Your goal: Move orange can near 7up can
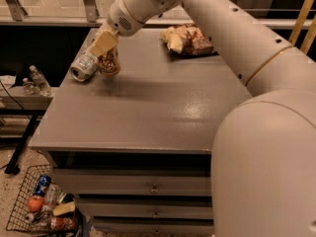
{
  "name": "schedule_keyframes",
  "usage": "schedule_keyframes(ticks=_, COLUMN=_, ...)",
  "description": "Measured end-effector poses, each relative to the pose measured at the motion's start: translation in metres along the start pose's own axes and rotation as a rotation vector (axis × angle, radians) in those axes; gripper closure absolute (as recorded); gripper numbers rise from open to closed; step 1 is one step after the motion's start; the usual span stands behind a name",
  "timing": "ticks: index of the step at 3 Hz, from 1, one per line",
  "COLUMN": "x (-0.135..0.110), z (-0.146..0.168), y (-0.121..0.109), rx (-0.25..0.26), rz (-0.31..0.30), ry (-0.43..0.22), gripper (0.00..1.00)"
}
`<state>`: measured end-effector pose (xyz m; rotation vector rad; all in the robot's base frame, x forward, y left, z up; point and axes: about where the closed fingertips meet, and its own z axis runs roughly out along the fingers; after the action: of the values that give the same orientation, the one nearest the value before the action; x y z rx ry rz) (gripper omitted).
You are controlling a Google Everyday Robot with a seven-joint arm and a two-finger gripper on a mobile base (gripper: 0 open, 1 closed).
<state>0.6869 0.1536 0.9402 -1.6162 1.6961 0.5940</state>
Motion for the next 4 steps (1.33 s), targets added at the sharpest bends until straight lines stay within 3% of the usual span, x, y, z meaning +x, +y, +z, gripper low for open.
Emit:
schedule_keyframes(ticks=1, x=0.0031, z=0.0182, y=0.0026, rx=-0.021, rz=0.017, ry=0.010, gripper=1.00)
schedule_keyframes(ticks=4, x=0.0032, z=0.0273, y=0.0059, rx=-0.036, rz=0.016, ry=0.013, gripper=0.35)
